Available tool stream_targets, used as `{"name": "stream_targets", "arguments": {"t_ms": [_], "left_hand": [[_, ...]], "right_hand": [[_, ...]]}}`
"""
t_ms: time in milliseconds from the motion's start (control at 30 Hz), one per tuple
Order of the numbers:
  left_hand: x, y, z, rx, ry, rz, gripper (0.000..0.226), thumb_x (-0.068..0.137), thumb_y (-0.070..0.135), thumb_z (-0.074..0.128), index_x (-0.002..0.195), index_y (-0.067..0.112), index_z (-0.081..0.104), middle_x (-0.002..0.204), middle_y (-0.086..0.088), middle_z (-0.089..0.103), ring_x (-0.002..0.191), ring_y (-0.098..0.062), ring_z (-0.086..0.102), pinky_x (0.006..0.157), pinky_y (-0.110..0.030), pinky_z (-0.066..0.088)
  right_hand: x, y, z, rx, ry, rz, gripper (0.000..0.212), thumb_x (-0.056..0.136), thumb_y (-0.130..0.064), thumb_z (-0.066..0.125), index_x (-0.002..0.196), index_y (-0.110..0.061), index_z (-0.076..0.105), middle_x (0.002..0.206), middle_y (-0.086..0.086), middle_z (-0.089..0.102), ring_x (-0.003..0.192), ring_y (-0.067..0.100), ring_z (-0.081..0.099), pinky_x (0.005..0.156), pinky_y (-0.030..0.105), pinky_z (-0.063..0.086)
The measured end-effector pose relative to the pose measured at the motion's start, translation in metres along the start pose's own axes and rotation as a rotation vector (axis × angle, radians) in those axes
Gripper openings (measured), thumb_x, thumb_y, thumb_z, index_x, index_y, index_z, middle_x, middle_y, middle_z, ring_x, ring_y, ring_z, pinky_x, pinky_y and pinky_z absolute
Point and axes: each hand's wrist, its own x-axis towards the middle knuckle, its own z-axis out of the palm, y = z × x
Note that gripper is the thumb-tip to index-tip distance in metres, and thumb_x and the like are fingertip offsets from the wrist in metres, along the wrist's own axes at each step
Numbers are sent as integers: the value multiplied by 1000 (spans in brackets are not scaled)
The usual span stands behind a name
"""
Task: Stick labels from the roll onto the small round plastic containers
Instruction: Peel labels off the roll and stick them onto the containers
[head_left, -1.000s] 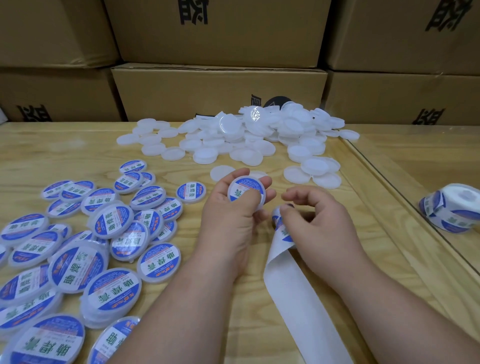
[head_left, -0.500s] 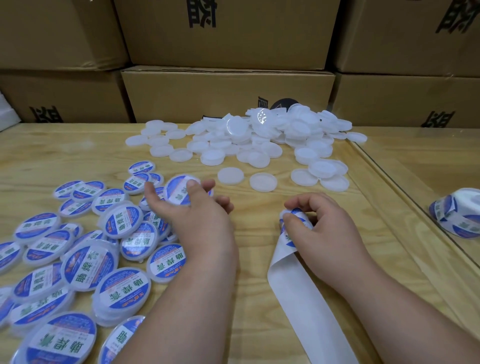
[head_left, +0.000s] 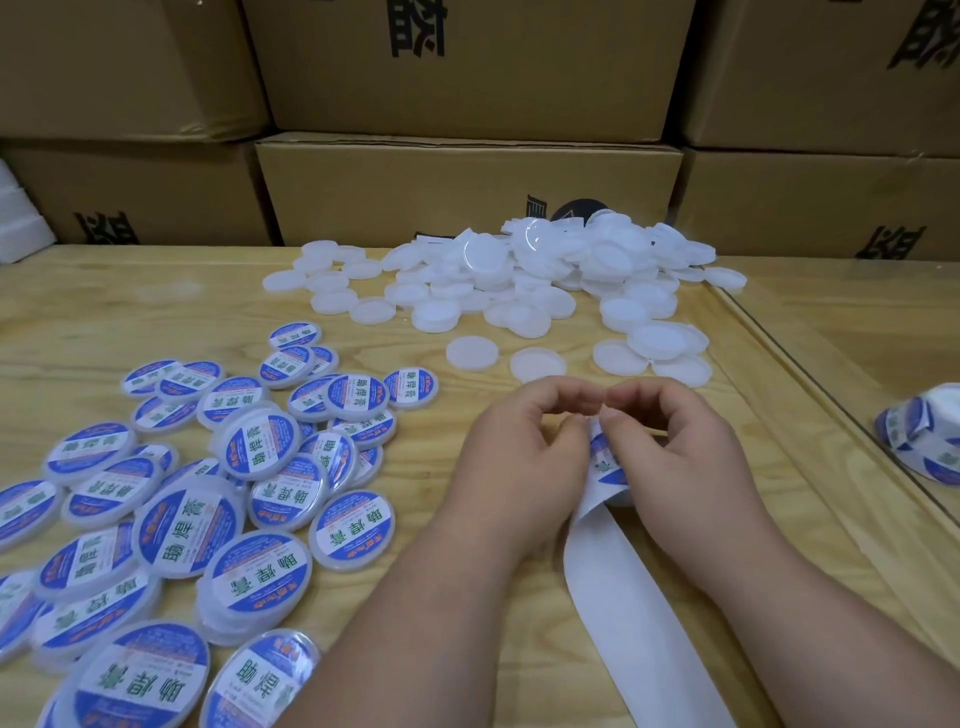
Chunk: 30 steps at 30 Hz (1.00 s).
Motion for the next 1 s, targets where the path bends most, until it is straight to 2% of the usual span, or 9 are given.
{"name": "stream_targets", "arguments": {"t_ms": [133, 267, 367, 433, 500, 600, 733, 867, 1000], "left_hand": [[2, -7, -2, 376, 46, 112, 53, 87, 7, 48, 127, 40, 60, 125, 28, 54, 127, 1, 44, 104, -16, 35], [11, -7, 4, 451, 104, 79, 60, 87, 5, 46, 137, 36, 54, 136, 21, 53, 134, -4, 41, 111, -27, 36], [20, -7, 11, 696, 57, -19, 64, 92, 17, 48, 153, 28, 34, 157, 10, 39, 147, -13, 28, 117, -36, 27], [22, -9, 13, 800, -7, -66, 66, 96, 25, 46, 158, 22, 23, 166, 6, 23, 154, -16, 12, 119, -40, 20], [24, -11, 12, 872, -70, -81, 60, 98, 28, 42, 156, 24, 27, 169, 4, 14, 156, -18, 4, 119, -44, 18], [22, -8, 11, 899, -95, -68, 47, 99, 28, 40, 147, 30, 43, 166, 8, 20, 155, -19, 7, 118, -44, 17], [18, -9, 12, 799, 29, -5, 44, 94, 27, 50, 136, 35, 49, 137, 9, 47, 133, -18, 34, 106, -34, 26], [21, -10, 11, 728, 118, -49, 25, 94, 31, 58, 119, 32, 64, 118, 4, 57, 120, -22, 44, 103, -34, 36], [24, -10, 11, 703, 167, -57, 17, 96, 30, 58, 107, 29, 71, 114, 0, 59, 116, -25, 50, 100, -32, 37]], "right_hand": [[-1, 0, 1, -77, -22, -17, 18, 90, -18, 68, 96, -35, 65, 96, -21, 68, 85, 3, 68, 77, 28, 53], [-3, -2, 2, -184, -28, -39, 21, 89, -19, 66, 98, -36, 61, 105, -19, 64, 100, 5, 64, 84, 26, 51], [-7, -4, 2, -350, 6, -79, 18, 84, -33, 63, 99, -39, 55, 109, -23, 57, 109, 6, 56, 91, 28, 48], [-8, -5, 2, -503, 31, -77, 35, 74, -50, 53, 107, -37, 54, 110, -23, 52, 112, 8, 50, 94, 32, 46], [-8, -8, 0, -620, 35, -53, 52, 68, -55, 41, 115, -35, 54, 113, -19, 49, 113, 10, 44, 97, 36, 44], [-8, -12, -1, -667, 4, -9, 56, 68, -52, 39, 120, -34, 53, 115, -16, 46, 116, 14, 41, 99, 38, 41], [-10, -13, -1, -775, 19, 23, 68, 67, -58, 35, 128, -32, 48, 109, -10, 32, 107, 18, 37, 90, 36, 38], [-9, -9, -1, -704, -11, 0, 55, 76, -47, 55, 127, -30, 46, 109, -8, 33, 100, 19, 50, 86, 37, 47], [-4, -4, 0, -468, -44, -91, 51, 80, -34, 67, 127, -33, 47, 118, -11, 43, 100, 1, 53, 77, 12, 45]]}}
